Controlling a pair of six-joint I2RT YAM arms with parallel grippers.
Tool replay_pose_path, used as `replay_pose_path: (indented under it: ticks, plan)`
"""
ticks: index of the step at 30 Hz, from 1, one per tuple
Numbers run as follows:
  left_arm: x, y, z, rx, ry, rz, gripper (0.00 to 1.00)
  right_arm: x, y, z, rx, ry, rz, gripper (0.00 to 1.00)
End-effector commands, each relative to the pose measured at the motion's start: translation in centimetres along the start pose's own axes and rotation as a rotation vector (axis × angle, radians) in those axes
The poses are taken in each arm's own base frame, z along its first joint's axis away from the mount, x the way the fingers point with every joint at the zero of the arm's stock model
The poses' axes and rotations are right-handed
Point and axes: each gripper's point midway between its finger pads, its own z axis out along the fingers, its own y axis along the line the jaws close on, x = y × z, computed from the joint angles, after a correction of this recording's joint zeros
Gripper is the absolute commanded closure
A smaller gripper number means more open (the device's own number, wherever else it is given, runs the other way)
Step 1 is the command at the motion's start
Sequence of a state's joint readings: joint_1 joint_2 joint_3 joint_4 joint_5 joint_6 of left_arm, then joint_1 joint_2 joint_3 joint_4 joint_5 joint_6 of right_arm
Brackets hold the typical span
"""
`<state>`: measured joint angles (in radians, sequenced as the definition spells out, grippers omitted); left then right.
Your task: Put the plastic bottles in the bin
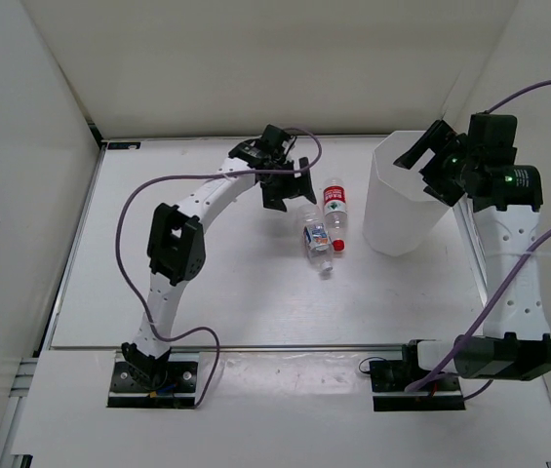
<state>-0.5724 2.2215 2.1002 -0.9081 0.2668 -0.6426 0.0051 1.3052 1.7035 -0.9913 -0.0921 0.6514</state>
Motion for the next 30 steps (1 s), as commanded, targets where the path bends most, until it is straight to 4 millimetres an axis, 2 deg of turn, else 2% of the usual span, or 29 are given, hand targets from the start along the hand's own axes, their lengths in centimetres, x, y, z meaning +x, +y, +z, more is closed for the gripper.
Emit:
replay_pose_path:
  ticks: [1,2,3,7,10,11,17,18,20,21,23,24,25,26,27,28,29,30]
  plan:
    - [-1.2,-5.0,-1.9,0.161,-0.047,0.087,0.0,-0.4,0.8,0.0,-0.046,-0.024,-0.042,0.0]
    - [-0.4,-4.9,-1.4,0.154,-0.028,0.089,0.0,-0.5,0.6,0.0,-0.036,-0.032,-0.053,0.0]
    - [0.4,-3.6,-0.2,0.122,-0.002,0.088,0.0,-0.6,0.5,0.0,-0.029,-0.037,-0.052,0.0]
    - [1.4,-2.4,2.7,0.109,0.057,0.072,0.0,-0.8,0.2,-0.7,-0.017,-0.059,-0.075,0.0]
    - [1.6,-2.7,3.2,0.113,0.06,0.09,0.0,-0.9,-0.3,-1.0,0.008,-0.075,-0.083,0.0]
    - [2.3,-2.8,3.9,0.12,0.086,0.093,0.0,-0.8,-0.5,-1.2,0.008,-0.075,-0.092,0.0]
    - [4.2,-1.4,6.9,0.116,0.163,0.039,0.0,-0.5,-1.0,-2.0,0.023,-0.091,-0.101,0.0]
    - [4.7,-1.8,6.9,0.126,0.174,0.046,0.0,-0.5,-1.1,-2.0,0.024,-0.091,-0.115,0.0]
    - [4.8,-1.4,8.0,0.119,0.181,0.034,0.0,0.1,-1.8,-1.9,0.04,-0.083,-0.113,0.0]
    - [5.2,-2.1,8.0,0.141,0.189,0.044,0.0,0.3,-1.9,-1.9,0.046,-0.075,-0.112,0.0]
    - [6.3,-1.4,8.8,0.134,0.23,0.021,0.0,0.3,-2.0,-1.9,0.047,-0.074,-0.121,0.0]
    - [6.5,-0.4,9.3,0.117,0.242,0.006,0.0,0.3,-2.0,-1.9,0.047,-0.074,-0.121,0.0]
    - [7.8,-0.2,9.5,0.136,0.288,-0.018,0.0,0.2,-2.1,-2.2,0.05,-0.087,-0.133,0.0]
    - [8.1,0.5,9.6,0.136,0.309,-0.037,0.04,0.2,-2.1,-2.2,0.05,-0.087,-0.133,0.0]
    - [8.7,0.8,9.8,0.137,0.326,-0.056,0.12,0.2,-2.1,-2.2,0.05,-0.087,-0.142,0.0]
    - [8.0,1.6,9.3,0.128,0.318,-0.089,0.19,0.4,-2.2,-2.4,0.05,-0.087,-0.142,0.0]
    - [8.6,2.8,9.2,0.107,0.335,-0.11,0.26,0.3,-2.4,-2.4,0.059,-0.093,-0.142,0.0]
    - [8.0,2.6,8.1,0.115,0.318,-0.112,0.35,0.3,-2.4,-2.4,0.059,-0.093,-0.142,0.0]
